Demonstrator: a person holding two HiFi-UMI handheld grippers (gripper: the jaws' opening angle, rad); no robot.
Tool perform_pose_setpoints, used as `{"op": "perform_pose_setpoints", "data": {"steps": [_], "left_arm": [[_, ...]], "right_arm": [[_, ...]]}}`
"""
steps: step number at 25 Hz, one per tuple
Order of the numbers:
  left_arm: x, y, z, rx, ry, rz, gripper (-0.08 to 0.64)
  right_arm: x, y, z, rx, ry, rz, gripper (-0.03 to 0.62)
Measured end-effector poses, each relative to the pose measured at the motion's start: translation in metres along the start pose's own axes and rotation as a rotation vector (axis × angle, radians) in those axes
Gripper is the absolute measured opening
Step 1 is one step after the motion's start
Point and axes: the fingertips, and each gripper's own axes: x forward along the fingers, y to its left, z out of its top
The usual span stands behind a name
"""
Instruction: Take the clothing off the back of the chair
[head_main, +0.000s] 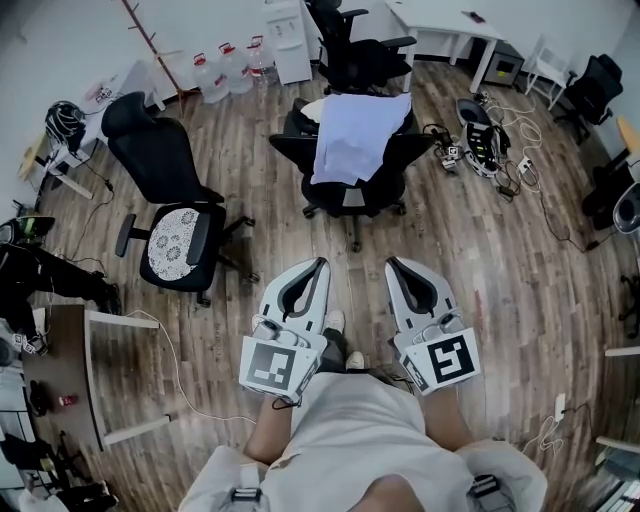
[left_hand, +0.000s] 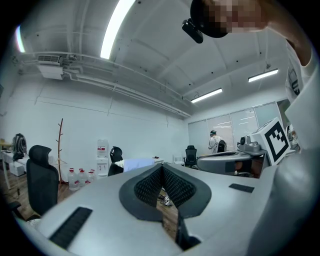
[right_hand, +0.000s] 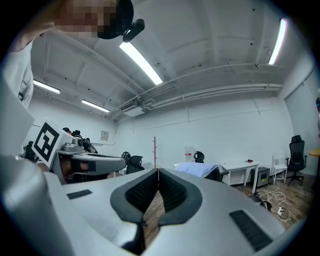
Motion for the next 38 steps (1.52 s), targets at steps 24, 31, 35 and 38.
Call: {"op": "perform_pose_setpoints", "data": {"steps": [24, 31, 35, 38], "left_arm": [[0.101, 0.085, -0.006, -0.012, 0.026, -0.105, 0.017], [0.121, 0.104, -0.01, -0.01, 0.045, -0.156, 0.017], [0.128, 0.111, -0.019, -0.013, 0.052, -0.186, 0.017], [0.134, 0.118, -0.022, -0.012, 0.057, -0.2, 0.017]], "right_arm": [[0.111, -0.054, -0.007, 0.013, 0.048, -0.099, 0.02], [0.135, -0.058, -0.009, 0.024, 0.04, -0.119, 0.021], [0.142, -0.059, -0.017, 0.027, 0.064, -0.154, 0.021], [0.146, -0.062, -0.021, 0.027, 0.081, -0.182, 0.021]]}}
